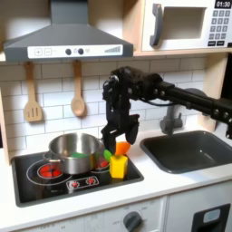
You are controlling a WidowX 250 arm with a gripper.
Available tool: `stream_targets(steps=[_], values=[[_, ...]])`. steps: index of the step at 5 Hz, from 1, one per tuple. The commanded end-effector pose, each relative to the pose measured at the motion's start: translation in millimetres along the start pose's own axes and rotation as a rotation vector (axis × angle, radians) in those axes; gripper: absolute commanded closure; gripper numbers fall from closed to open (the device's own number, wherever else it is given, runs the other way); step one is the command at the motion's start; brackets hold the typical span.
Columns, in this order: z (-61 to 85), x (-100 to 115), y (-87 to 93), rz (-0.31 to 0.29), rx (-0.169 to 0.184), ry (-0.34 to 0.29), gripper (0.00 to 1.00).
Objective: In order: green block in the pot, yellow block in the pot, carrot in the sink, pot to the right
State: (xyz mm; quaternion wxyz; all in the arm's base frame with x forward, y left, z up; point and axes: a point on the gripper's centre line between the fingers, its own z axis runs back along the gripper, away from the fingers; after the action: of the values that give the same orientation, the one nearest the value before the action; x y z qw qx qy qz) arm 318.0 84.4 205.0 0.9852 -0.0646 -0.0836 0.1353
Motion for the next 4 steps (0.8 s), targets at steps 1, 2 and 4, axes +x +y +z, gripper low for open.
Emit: stream_targets(steps=[1, 2, 4], values=[[-14.9, -11.0, -0.8, 0.007, 0.004, 0.027, 0.00], [-18.6, -16.7, -1.3, 0.005, -0.001, 0.036, 0.00], [-20.5, -16.9, 0.7, 0.004, 0.006, 0.041, 0.00]])
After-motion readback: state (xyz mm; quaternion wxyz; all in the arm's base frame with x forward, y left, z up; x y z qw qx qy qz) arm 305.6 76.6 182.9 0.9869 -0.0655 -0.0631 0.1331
